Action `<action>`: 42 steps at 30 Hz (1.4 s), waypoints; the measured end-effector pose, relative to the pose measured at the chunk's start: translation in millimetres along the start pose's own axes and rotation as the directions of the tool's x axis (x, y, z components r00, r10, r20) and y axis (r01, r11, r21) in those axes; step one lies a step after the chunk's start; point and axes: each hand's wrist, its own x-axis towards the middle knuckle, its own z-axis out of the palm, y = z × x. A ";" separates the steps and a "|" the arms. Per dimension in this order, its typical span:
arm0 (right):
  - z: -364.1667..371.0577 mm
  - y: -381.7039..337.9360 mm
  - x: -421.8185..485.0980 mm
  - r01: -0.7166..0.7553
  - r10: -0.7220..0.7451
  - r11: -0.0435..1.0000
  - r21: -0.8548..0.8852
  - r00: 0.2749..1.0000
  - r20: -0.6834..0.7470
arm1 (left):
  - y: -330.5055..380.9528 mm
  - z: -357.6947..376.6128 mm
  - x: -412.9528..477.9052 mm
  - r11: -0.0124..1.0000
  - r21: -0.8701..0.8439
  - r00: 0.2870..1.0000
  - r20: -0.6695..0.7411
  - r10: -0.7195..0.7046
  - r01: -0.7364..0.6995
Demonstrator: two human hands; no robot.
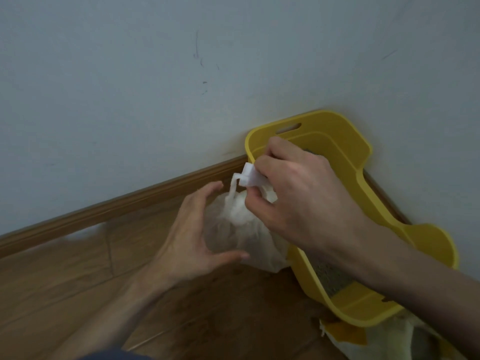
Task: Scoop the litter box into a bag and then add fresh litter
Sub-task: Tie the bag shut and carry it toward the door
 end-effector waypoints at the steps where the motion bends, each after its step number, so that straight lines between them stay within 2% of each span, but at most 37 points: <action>1: -4.3 -1.4 2.8 0.004 -0.004 1.000 0.000 1.000 -0.014 | -3.1 1.7 -0.7 1.000 0.021 1.000 0.016 0.012 -0.012; 6: -24.2 0.3 16.4 -0.052 0.052 0.999 0.005 0.998 -0.029 | -14.5 5.4 -1.3 0.998 0.004 0.998 -0.012 0.055 -0.055; 13: -44.2 8.6 34.4 -0.064 0.073 0.996 0.058 0.981 -0.178 | -22.7 -3.7 5.2 0.998 -0.044 0.998 -0.034 -0.051 0.049; 17: -59.4 13.8 48.5 -0.072 0.099 0.990 0.118 0.966 -0.238 | -16.8 -9.7 12.8 1.000 -0.018 0.999 -0.048 -0.009 0.008; 27: -120.0 13.1 94.7 -0.071 0.151 0.971 0.227 0.922 -0.356 | 21.4 -50.3 43.9 0.991 -0.132 0.996 -0.093 0.014 -0.026; 33: -204.3 -3.5 137.5 -0.024 0.155 0.947 0.319 0.906 -0.393 | 98.0 -106.5 57.8 0.993 -0.113 0.986 -0.167 0.011 -0.031; 38: -305.8 -33.9 177.9 0.015 0.137 0.936 0.350 0.904 -0.404 | 188.4 -164.1 58.7 0.987 -0.152 0.967 -0.253 0.003 -0.043; 42: -390.6 -66.5 211.5 0.053 0.107 0.935 0.352 0.902 -0.418 | 264.9 -218.0 59.4 0.983 -0.149 0.947 -0.317 0.053 -0.105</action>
